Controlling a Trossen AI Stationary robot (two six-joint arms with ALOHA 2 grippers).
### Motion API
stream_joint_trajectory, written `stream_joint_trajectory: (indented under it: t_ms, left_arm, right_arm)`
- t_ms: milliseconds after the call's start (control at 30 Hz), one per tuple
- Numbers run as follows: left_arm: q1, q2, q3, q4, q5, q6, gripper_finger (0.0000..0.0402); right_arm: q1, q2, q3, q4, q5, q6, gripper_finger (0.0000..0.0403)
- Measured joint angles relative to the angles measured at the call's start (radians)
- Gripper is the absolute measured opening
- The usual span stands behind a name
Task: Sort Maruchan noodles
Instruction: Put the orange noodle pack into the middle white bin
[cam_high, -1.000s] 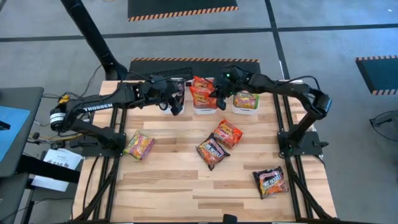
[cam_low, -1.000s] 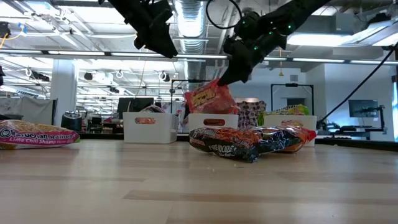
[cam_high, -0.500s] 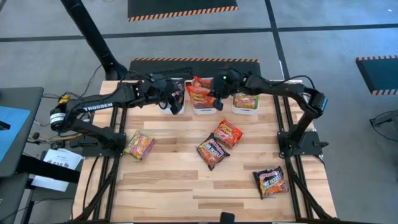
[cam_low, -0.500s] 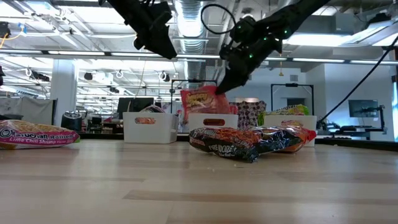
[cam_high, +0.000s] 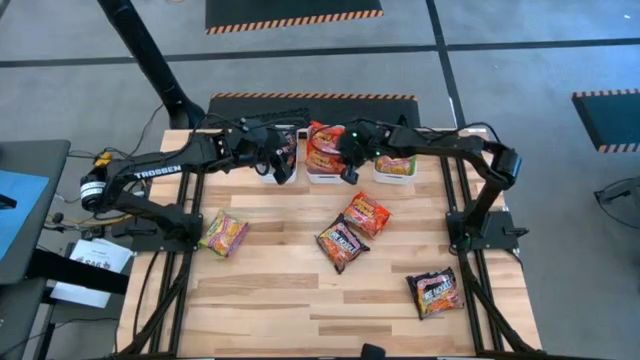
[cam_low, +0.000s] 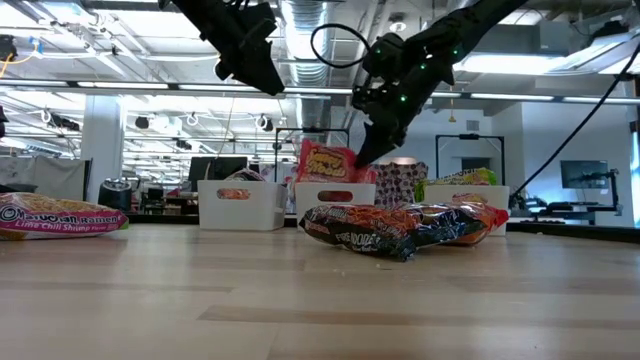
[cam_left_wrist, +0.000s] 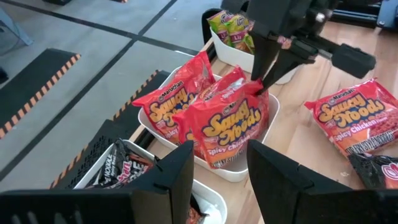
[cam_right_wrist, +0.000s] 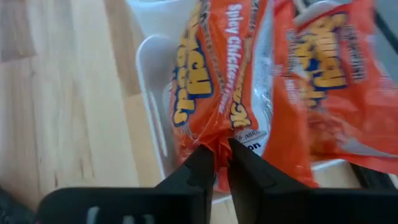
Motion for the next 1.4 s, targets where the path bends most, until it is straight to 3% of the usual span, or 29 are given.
stream_joint_trajectory:
  t_ms: [533,767,967,1267,1400]
  left_arm:
    - [0.000,0.000,0.000,0.000,0.000,-0.012,0.0138]
    - [0.000,0.000,0.000,0.000,0.000,-0.012,0.0138]
    - [0.000,0.000,0.000,0.000,0.000,-0.012,0.0138]
    - [0.000,0.000,0.000,0.000,0.000,-0.013,0.0138]
    - [0.000,0.000,0.000,0.000,-0.001,-0.013,0.0138]
  right_arm:
    - [0.002,-0.113,0.000,0.009,0.059,0.147,0.0152]
    - [0.045,-0.078,0.001,0.155,-0.060,0.151,0.0149]
    - [0.082,-0.031,0.005,0.183,-0.065,0.192,0.0138]
    - [0.087,0.044,0.006,0.156,-0.016,0.177,0.0137]
    - [0.082,0.070,0.006,0.140,0.060,0.203,0.0137]
